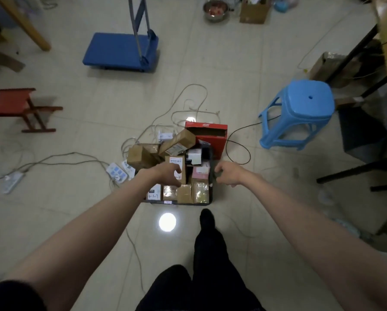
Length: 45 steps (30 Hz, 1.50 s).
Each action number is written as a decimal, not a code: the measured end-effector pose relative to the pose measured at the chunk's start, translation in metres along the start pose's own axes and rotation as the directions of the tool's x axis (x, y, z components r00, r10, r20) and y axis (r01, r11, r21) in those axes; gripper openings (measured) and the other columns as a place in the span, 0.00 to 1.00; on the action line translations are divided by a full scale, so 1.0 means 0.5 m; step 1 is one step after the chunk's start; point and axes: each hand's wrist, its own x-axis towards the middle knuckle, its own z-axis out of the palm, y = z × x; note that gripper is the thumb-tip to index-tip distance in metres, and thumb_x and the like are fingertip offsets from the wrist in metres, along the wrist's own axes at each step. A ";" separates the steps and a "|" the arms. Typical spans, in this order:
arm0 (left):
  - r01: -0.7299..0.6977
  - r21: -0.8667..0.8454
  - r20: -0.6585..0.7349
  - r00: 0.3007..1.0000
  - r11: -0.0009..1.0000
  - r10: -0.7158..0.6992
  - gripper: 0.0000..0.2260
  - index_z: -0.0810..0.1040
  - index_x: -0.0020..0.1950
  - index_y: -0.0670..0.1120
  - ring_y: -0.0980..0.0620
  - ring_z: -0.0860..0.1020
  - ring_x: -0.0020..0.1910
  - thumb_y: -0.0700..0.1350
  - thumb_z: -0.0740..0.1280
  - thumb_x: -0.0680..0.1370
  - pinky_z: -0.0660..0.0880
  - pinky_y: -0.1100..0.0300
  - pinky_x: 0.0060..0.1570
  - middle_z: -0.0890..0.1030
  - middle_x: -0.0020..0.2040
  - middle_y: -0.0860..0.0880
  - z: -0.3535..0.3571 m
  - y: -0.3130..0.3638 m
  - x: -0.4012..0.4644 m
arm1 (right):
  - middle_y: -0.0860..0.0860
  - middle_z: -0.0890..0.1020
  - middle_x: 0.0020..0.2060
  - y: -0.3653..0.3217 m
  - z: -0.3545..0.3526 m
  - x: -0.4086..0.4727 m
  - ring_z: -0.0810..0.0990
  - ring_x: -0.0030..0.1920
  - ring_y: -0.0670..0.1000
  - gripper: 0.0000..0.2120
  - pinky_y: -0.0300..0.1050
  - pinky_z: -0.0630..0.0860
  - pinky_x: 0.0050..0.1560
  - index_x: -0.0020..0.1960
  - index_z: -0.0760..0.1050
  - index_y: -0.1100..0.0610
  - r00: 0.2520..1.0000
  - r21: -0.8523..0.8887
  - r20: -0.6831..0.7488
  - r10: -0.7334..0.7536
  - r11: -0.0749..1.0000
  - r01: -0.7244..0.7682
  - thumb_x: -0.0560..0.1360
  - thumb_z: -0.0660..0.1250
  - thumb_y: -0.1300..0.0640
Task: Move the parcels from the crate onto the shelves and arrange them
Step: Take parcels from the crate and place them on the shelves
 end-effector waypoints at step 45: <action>-0.166 -0.752 -0.448 0.839 0.638 -0.309 0.48 0.57 0.76 0.52 0.52 0.70 0.68 0.53 0.79 0.63 0.72 0.52 0.67 0.69 0.70 0.50 0.036 -0.307 0.667 | 0.53 0.80 0.53 -0.121 0.115 0.808 0.82 0.55 0.53 0.32 0.48 0.80 0.56 0.77 0.61 0.45 0.999 0.852 0.031 -0.041 0.523 -0.005 0.78 0.63 0.67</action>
